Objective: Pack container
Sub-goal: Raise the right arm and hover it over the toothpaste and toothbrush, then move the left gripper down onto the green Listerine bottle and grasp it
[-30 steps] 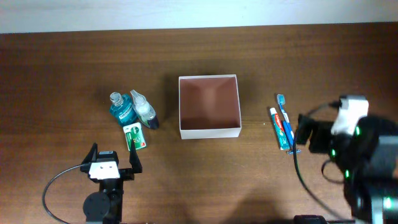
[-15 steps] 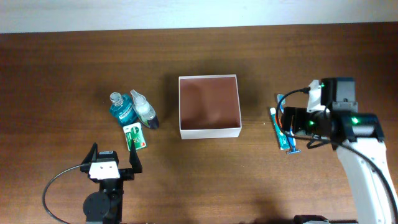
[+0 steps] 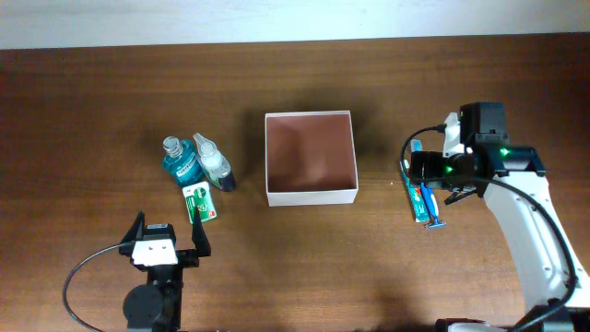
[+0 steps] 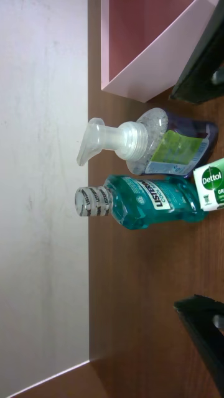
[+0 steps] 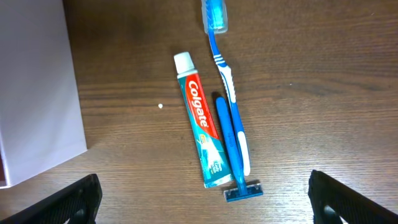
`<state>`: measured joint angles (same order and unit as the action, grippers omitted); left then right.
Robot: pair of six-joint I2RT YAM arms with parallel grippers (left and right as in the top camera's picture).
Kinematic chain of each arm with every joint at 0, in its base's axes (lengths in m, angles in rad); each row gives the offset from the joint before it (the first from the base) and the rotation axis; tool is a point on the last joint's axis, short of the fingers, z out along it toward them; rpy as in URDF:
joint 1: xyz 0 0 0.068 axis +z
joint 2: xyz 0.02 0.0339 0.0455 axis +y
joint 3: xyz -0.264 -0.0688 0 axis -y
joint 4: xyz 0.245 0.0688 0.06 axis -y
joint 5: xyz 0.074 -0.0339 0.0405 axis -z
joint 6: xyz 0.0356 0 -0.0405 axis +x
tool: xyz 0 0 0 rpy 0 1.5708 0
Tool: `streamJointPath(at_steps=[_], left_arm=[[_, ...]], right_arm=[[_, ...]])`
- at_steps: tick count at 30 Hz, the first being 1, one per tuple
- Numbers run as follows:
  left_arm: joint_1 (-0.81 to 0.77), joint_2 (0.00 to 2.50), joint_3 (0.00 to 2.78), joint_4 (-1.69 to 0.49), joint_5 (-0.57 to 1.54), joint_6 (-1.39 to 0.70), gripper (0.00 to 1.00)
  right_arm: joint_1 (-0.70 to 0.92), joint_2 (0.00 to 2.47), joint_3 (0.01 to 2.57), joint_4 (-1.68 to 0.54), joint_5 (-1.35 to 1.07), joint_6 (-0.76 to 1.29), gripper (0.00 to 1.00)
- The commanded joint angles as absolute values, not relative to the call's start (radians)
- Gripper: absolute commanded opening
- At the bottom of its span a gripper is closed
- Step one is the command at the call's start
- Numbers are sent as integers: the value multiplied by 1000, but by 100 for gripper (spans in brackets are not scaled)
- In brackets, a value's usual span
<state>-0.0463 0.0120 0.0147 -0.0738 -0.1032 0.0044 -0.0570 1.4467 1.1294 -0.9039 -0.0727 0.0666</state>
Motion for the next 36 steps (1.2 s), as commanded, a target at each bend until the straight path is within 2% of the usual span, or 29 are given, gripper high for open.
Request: streamJointPath(at_steps=[1, 14, 17, 20, 22, 25, 29, 31, 36], left_arm=[[-47, 5, 9, -72, -91, 19, 99], [-47, 5, 9, -1, -93, 20, 100], [-46, 5, 9, 98, -102, 20, 99], [-46, 6, 12, 234, 6, 20, 99], [-46, 13, 37, 239, 39, 20, 99], [-46, 59, 136, 139, 39, 48, 99], [-44, 223, 401, -136, -28, 113, 99], [-44, 370, 570, -270, -48, 122, 99], [-45, 764, 933, -434, -44, 122, 99]], right_arm=[[-53, 1463, 1144, -900, -67, 56, 99], [-53, 1464, 1144, -900, -67, 56, 99], [-53, 1464, 1144, -900, -67, 56, 98], [-53, 1464, 1144, -900, -67, 56, 98], [-53, 1464, 1144, -900, -67, 56, 99], [-53, 1464, 1144, -900, -67, 56, 98], [-53, 1464, 1144, -900, -67, 56, 98], [-53, 1464, 1144, -900, -67, 56, 98], [-53, 1464, 1144, -900, -67, 56, 98]])
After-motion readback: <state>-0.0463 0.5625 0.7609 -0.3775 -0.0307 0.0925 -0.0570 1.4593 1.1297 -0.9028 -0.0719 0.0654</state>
